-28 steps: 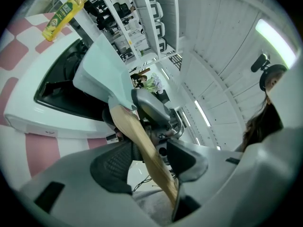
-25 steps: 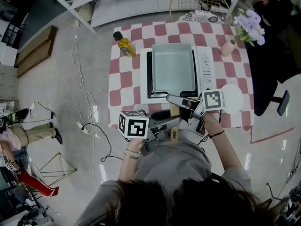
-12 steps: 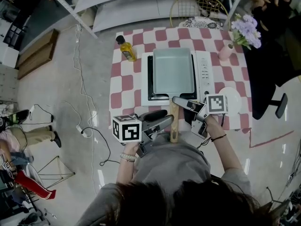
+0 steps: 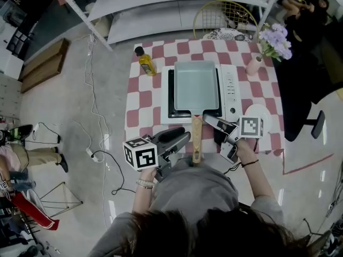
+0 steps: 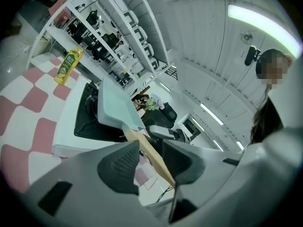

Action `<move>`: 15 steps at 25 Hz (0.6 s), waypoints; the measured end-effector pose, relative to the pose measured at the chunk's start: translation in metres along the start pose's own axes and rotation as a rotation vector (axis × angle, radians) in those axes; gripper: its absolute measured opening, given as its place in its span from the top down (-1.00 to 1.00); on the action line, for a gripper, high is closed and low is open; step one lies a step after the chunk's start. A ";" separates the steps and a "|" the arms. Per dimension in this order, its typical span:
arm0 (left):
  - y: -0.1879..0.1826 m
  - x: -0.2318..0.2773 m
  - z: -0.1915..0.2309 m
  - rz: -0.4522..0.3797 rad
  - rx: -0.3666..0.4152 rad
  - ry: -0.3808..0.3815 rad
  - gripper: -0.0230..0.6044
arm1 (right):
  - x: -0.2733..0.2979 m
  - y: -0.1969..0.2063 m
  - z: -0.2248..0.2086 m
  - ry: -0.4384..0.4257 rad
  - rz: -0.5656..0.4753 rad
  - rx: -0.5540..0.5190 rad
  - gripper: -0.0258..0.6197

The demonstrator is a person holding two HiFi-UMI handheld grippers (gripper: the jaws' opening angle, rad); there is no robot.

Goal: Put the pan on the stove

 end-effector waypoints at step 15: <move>0.002 -0.014 -0.019 -0.106 0.195 -0.065 0.73 | -0.018 -0.006 0.032 -0.016 -0.114 -0.169 0.77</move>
Point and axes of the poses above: the fingertips, and each gripper's own axes: x forward along the fingers, z to its left, y out of its underside, the point moved 7 cm from there along -x, backward along the fingers, and after that the axes turned 11 degrees about -x, right-handed, at the moved point
